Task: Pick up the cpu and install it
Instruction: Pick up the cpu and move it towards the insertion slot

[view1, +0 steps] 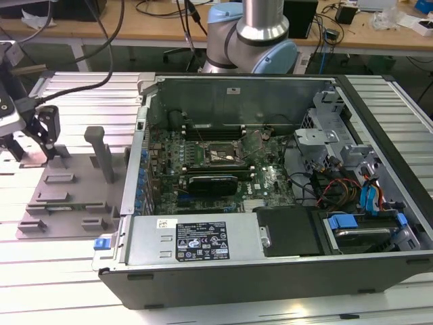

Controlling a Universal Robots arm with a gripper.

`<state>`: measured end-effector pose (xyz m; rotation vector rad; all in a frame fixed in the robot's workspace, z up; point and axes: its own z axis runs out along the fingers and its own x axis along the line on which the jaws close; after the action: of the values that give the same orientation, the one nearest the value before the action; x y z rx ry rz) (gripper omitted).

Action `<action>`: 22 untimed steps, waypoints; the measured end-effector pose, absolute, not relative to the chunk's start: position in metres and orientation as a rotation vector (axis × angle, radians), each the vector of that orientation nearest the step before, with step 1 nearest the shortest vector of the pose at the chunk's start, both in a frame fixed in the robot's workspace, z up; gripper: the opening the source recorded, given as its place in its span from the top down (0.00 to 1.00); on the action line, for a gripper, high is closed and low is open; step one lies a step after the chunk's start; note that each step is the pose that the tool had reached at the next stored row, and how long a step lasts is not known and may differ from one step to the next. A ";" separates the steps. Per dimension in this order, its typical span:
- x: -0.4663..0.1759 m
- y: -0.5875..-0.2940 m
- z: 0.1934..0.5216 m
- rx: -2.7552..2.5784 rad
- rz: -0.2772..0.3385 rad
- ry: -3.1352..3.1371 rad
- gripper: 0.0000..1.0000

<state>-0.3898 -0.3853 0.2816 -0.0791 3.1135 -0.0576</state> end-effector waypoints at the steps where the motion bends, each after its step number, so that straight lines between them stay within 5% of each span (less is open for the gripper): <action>1: -0.390 -0.385 0.283 -0.079 -0.058 3.113 0.45; 22: -0.390 -0.385 0.333 -0.079 -0.058 3.113 0.45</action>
<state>-0.3898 -0.3853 0.3331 -0.0791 3.1135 -0.0577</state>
